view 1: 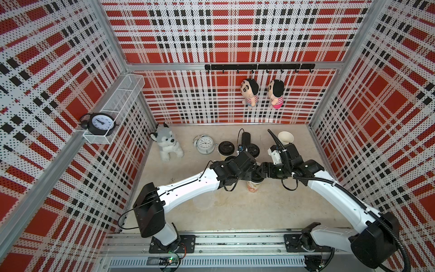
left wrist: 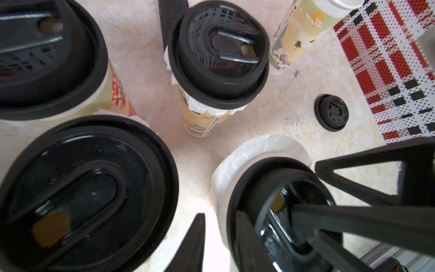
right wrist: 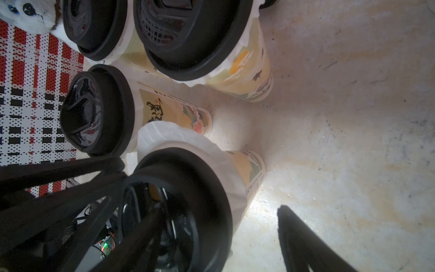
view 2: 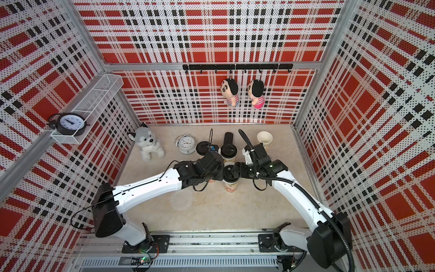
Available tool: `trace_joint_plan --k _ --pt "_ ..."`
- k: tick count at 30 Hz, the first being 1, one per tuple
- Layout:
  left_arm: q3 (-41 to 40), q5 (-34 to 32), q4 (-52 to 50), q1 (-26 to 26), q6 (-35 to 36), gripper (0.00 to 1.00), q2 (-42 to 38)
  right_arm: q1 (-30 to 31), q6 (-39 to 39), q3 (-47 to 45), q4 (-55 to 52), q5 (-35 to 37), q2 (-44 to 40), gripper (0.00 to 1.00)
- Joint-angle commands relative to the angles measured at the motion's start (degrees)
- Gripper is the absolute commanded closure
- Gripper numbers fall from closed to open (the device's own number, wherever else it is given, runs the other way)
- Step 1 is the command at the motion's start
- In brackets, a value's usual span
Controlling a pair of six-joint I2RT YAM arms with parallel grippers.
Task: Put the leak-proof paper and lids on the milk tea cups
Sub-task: Secure the cup lid on the cup.
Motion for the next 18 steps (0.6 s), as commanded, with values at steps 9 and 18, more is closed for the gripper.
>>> trace_joint_plan --k 9,18 --pt "-5.4 0.7 0.9 -1.5 -1.6 0.75 0.2 1.1 -1.4 -3.6 -9.7 5.4 2.4 0.21" --pt "-12.1 0.0 4.0 -5.0 -6.3 0.77 0.1 1.1 -0.6 -4.7 -9.6 6.3 1.9 0.21"
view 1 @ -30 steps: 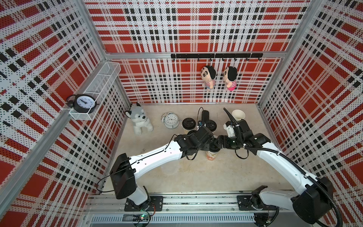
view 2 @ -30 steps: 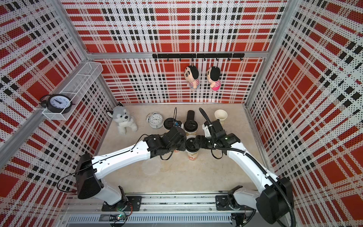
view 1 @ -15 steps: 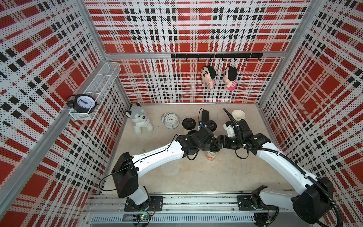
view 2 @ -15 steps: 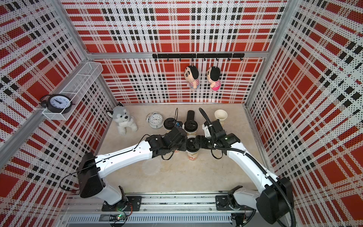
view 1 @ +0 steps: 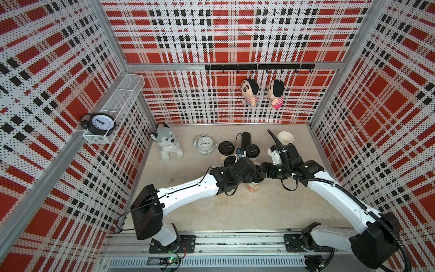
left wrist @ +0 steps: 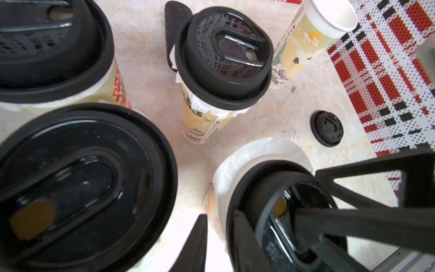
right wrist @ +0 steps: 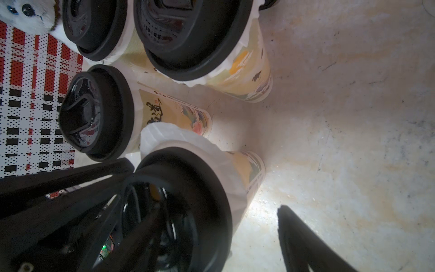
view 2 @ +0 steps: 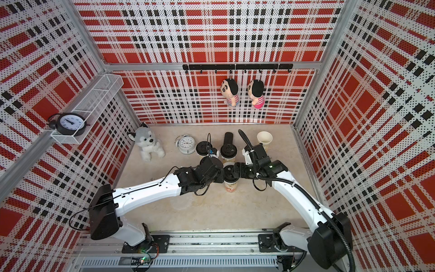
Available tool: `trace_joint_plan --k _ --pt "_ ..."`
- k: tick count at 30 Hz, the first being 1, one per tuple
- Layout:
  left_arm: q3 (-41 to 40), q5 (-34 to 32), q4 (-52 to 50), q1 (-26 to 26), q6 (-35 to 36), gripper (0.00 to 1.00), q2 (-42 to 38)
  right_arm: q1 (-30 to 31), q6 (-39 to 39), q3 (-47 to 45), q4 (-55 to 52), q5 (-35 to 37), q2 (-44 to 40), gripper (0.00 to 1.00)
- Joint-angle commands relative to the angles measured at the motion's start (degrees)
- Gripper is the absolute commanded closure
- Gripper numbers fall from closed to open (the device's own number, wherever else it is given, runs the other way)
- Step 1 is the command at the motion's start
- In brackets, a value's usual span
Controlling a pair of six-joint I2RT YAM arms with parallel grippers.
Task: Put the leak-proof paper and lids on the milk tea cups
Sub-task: Secure the cup lid on the cup.
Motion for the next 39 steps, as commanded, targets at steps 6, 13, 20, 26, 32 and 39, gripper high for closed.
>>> trace_joint_plan --k 6,13,20,26,32,39 --pt "-7.5 3.5 -2.8 -4.9 -5.1 0.79 3.8 0.7 -0.6 -5.1 -9.7 6.2 1.7 0.21" --pt "-11.6 2.5 -0.7 -7.7 -9.2 0.81 5.1 0.7 -0.6 -6.3 -8.5 5.6 1.7 0.21" --pt "-15.2 1.6 2.1 -11.4 -14.1 0.82 7.7 0.7 -1.1 -7.1 -8.1 5.5 1.4 0.21" --pt "-16.3 1.4 4.1 -14.3 -17.4 0.83 11.6 0.7 -1.6 -7.5 -8.0 5.3 1.2 0.21" --pt "-16.7 0.6 2.7 -15.9 -20.4 0.84 14.0 0.7 -1.7 -8.2 -7.9 5.0 0.2 0.21" --pt "-16.6 -0.6 0.3 -17.5 -22.6 0.83 15.1 0.8 -1.3 -10.4 -7.7 4.9 -1.4 0.21"
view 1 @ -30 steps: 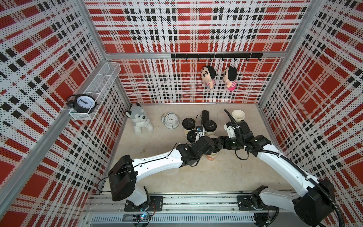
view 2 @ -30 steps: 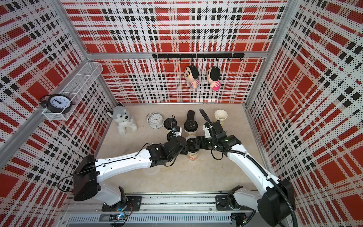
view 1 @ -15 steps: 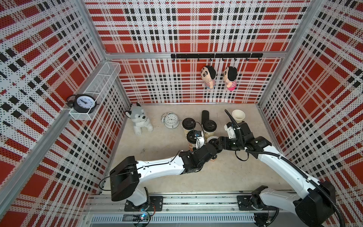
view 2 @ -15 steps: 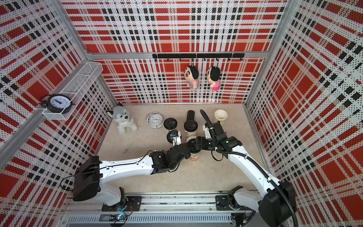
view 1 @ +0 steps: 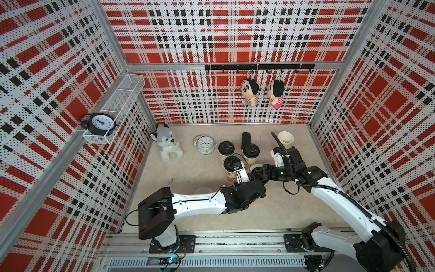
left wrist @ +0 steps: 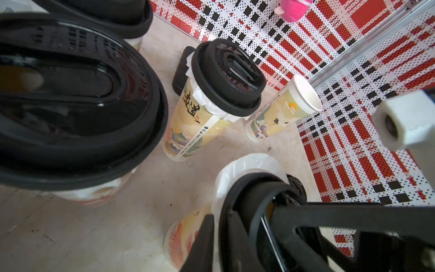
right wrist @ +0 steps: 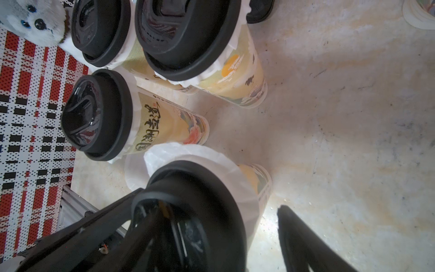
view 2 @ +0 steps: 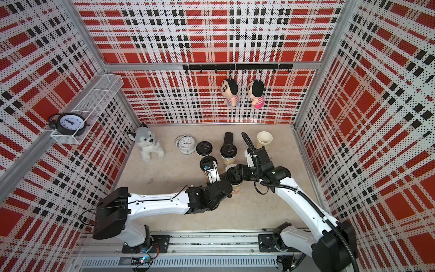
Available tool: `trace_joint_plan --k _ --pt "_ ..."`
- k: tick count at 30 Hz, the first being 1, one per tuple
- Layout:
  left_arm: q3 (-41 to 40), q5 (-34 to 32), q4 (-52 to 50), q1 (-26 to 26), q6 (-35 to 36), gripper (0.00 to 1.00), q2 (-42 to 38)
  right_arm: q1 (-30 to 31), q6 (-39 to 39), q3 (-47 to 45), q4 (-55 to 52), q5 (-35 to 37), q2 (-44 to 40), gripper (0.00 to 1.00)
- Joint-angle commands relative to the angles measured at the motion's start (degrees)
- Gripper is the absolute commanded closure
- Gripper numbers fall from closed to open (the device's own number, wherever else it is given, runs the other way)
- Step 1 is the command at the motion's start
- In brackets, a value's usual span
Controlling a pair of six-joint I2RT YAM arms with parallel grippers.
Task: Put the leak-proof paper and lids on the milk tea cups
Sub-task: Secure the cup lid on the cup.
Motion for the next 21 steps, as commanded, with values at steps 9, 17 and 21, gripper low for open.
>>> trace_joint_plan --k 9,17,21 --pt "-2.0 20.3 -24.6 -6.4 0.1 0.79 11.2 0.8 -1.7 -6.7 -12.1 4.0 1.4 0.21" --pt "7.3 14.8 -32.8 -5.5 3.6 0.65 8.2 0.7 -1.2 -7.2 -11.7 4.4 1.2 0.21" --pt "11.3 12.7 -35.0 -4.0 6.1 0.58 5.5 0.7 -0.9 -7.4 -11.6 4.6 0.8 0.21"
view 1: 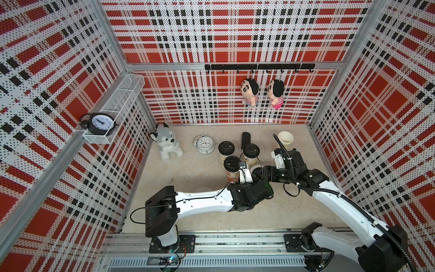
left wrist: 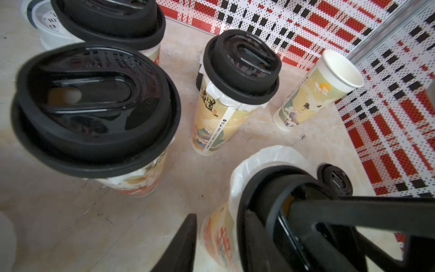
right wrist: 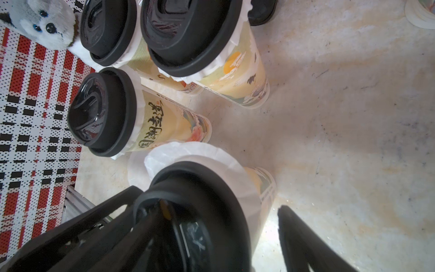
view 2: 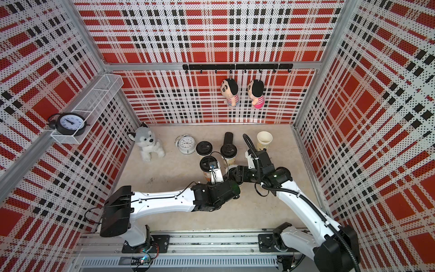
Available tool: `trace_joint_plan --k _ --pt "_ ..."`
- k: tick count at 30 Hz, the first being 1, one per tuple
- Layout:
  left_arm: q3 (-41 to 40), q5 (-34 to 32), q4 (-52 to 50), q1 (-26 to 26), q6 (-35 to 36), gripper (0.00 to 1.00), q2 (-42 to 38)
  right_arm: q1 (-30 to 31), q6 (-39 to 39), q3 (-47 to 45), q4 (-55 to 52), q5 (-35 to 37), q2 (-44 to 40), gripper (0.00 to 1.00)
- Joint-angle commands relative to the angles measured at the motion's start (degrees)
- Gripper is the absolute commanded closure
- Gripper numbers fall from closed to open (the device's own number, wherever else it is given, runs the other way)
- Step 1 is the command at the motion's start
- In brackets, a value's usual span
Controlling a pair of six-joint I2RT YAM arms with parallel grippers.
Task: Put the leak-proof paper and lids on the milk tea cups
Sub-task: Secure the cup lid on the cup.
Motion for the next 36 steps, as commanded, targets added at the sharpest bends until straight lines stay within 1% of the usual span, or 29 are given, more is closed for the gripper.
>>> trace_joint_plan --k 1,5,10,11,12,17,23,25,36 --pt "-0.4 15.7 -12.9 -2.1 5.9 0.56 2.4 0.5 -1.4 -4.9 -13.5 5.0 3.0 0.21" --pt "3.6 15.2 -13.5 0.0 9.8 0.52 0.4 0.6 -1.4 -4.8 -13.8 5.3 2.8 0.21" --pt "9.8 13.3 -14.5 1.1 14.3 0.47 -0.9 0.6 -1.4 -4.9 -13.6 5.4 2.6 0.21" --pt "10.9 13.0 -14.5 1.4 15.1 0.47 -1.3 0.6 -1.4 -4.9 -13.6 5.4 2.7 0.21" --pt "11.8 12.7 -14.5 1.8 16.0 0.46 -1.6 0.6 0.4 -5.0 -13.5 5.3 2.7 0.21" --pt "15.2 11.2 -14.7 3.5 19.3 0.44 -4.5 0.6 1.2 -4.6 -13.4 5.0 2.6 0.21" --pt "15.7 11.0 -15.0 7.7 22.5 0.42 -10.0 0.6 1.8 -2.3 -14.4 4.5 2.7 0.21" --pt "15.4 11.2 -15.0 9.8 23.5 0.42 -11.7 0.6 1.9 -1.1 -14.7 4.6 2.5 0.21" --pt "11.5 17.1 -12.5 22.2 28.9 0.41 -17.4 0.6 0.4 12.5 -18.2 3.9 5.3 0.2"
